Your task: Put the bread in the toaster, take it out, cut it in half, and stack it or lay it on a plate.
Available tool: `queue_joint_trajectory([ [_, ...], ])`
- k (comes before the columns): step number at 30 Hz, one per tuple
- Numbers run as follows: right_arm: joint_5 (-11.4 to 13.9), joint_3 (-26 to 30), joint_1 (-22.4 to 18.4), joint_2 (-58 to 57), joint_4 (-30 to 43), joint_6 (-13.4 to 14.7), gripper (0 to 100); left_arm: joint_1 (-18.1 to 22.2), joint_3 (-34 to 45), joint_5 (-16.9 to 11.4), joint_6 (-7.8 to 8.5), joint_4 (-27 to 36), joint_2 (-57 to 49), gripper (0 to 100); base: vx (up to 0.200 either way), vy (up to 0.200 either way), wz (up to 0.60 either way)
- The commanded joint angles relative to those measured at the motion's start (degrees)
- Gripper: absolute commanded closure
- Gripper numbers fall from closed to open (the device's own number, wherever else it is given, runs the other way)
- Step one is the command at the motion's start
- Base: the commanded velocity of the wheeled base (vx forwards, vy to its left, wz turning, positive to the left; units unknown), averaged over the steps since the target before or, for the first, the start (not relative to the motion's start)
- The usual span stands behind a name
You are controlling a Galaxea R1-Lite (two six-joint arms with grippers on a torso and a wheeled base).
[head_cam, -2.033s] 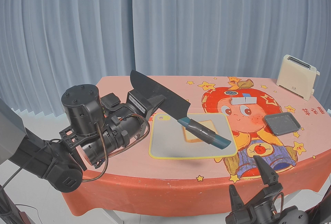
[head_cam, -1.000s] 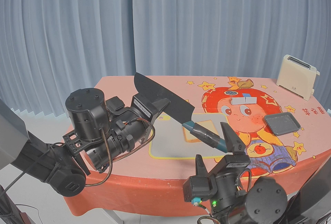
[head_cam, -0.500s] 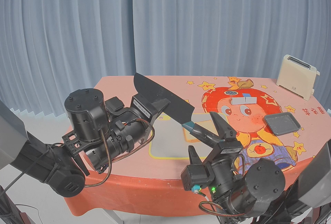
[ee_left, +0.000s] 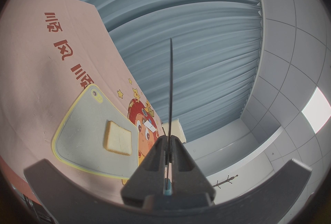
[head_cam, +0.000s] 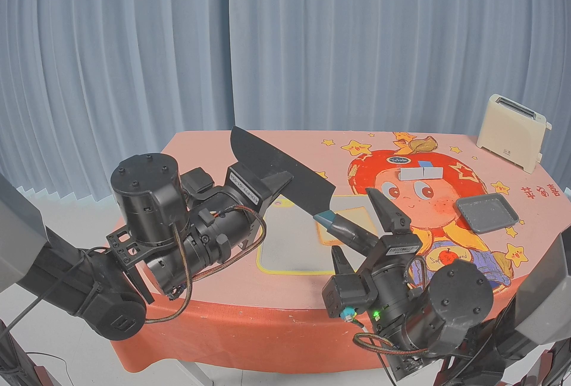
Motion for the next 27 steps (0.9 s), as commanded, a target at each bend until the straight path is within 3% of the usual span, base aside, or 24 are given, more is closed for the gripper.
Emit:
queue_joint_trajectory([
  [1, 0.2, -0.1, -0.7, 0.0, -0.8, -0.1, 0, 0.0, 0.1, 0.0, -0.04, 0.0, -0.2, 100, 0.000, 0.000, 0.00],
  [15, 1.5, -0.6, -1.4, 0.8, -0.9, 0.0, 0, -0.9, 0.7, -0.2, -0.04, 0.1, -0.2, 100, 0.000, 0.000, 0.00],
  [16, 1.5, -0.6, -1.4, 0.9, -0.9, 0.0, 100, -1.4, 0.8, -0.1, -0.04, 0.1, -0.2, 100, 0.000, 0.000, 0.00],
  [27, 1.5, -0.4, -1.1, 0.9, -0.9, 0.0, 100, -2.0, 1.1, -0.2, -0.04, 0.0, -0.2, 100, 0.000, 0.000, 0.00],
])
